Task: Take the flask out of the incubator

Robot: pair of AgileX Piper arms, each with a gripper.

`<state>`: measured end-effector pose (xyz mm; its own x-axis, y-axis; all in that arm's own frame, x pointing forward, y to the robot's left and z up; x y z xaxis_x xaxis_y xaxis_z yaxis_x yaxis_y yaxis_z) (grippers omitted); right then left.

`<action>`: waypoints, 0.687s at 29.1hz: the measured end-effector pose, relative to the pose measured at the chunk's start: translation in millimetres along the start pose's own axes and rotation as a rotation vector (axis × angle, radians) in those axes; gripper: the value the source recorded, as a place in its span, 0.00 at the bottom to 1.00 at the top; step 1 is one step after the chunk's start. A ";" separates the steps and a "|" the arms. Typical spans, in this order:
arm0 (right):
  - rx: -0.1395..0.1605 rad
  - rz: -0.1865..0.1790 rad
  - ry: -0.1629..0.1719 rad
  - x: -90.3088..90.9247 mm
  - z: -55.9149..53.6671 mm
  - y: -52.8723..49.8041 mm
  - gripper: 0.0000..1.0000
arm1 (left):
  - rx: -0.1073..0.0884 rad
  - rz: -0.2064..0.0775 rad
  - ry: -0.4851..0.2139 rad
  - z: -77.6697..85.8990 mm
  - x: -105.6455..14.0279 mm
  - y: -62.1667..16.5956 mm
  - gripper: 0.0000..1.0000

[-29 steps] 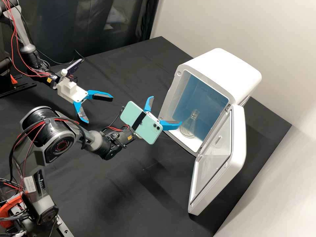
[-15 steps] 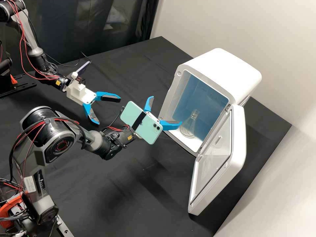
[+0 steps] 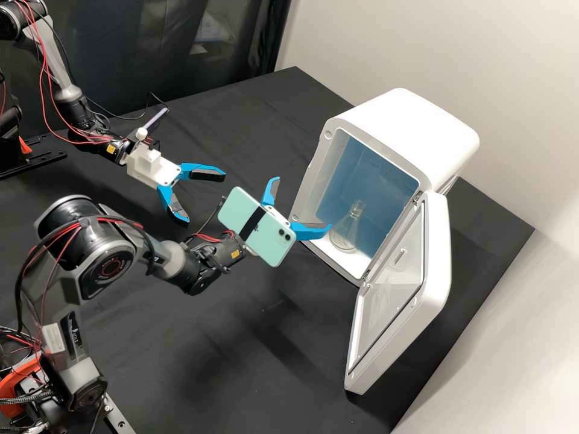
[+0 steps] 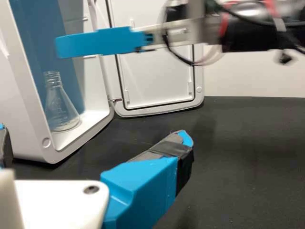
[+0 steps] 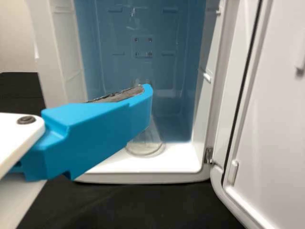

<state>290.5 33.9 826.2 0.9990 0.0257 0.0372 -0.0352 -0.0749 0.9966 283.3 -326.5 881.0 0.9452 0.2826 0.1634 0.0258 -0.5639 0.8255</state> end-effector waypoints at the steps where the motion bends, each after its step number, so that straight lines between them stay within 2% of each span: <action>1: 0.006 0.003 0.000 -4.8 1.2 -0.2 1.00 | 0.000 0.000 0.000 0.0 0.0 0.0 1.00; 4: 0.009 0.007 0.015 -20.1 5.1 -0.4 1.00 | 0.000 0.002 0.000 0.1 -0.1 0.6 1.00; 10: 0.001 -0.017 0.001 -35.8 16.0 -3.7 1.00 | 0.000 0.000 0.000 0.1 -0.5 0.2 1.00; 14: 0.006 -0.017 0.007 -38.2 17.4 -5.5 1.00 | 0.002 0.004 -0.002 0.5 -0.8 1.3 1.00; 20: 0.010 -0.049 -0.032 -31.2 28.6 -14.4 1.00 | 0.004 0.012 -0.005 1.2 -1.4 3.9 1.00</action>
<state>260.6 5.7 808.6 0.9999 -0.0028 -0.0142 0.0139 -0.0844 0.9963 282.5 -330.0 883.3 0.9472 0.2718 0.1702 0.0161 -0.5703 0.8213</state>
